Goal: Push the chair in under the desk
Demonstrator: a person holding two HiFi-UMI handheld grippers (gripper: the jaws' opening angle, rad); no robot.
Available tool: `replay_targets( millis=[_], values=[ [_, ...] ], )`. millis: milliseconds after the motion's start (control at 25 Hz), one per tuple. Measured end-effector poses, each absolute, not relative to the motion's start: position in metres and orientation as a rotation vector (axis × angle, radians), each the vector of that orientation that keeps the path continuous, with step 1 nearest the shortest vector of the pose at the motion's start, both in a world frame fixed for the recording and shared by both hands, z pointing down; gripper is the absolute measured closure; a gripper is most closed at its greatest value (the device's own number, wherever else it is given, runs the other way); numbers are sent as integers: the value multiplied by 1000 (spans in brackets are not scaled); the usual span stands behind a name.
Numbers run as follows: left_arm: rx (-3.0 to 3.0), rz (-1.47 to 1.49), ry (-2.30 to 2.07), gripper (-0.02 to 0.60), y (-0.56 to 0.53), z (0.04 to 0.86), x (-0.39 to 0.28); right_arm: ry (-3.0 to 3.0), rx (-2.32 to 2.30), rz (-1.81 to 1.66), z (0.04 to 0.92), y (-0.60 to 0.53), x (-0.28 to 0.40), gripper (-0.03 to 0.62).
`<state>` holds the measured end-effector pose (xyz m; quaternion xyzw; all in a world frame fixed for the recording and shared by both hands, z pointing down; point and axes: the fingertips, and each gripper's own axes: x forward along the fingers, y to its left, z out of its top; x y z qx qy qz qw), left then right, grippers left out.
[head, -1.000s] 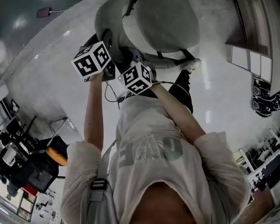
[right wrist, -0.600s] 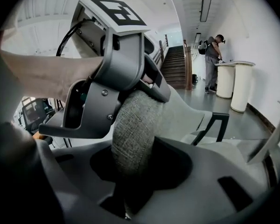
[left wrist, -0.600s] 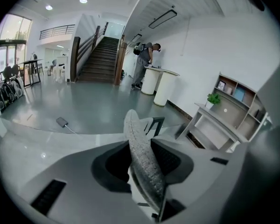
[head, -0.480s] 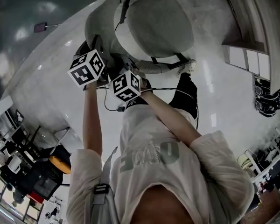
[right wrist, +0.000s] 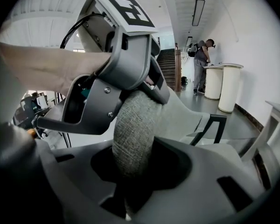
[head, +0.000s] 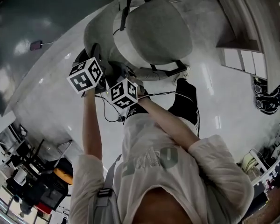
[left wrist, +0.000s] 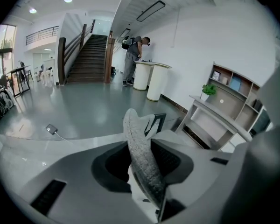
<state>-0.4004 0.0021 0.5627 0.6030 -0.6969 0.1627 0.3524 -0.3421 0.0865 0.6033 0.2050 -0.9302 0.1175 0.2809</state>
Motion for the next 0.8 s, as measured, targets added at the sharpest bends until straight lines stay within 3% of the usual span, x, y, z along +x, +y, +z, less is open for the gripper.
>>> replay_targets(
  millis=[800],
  values=[
    [1586, 429, -1705, 440, -96, 562, -243, -2466, 607, 247, 604, -14, -185, 490]
  ],
)
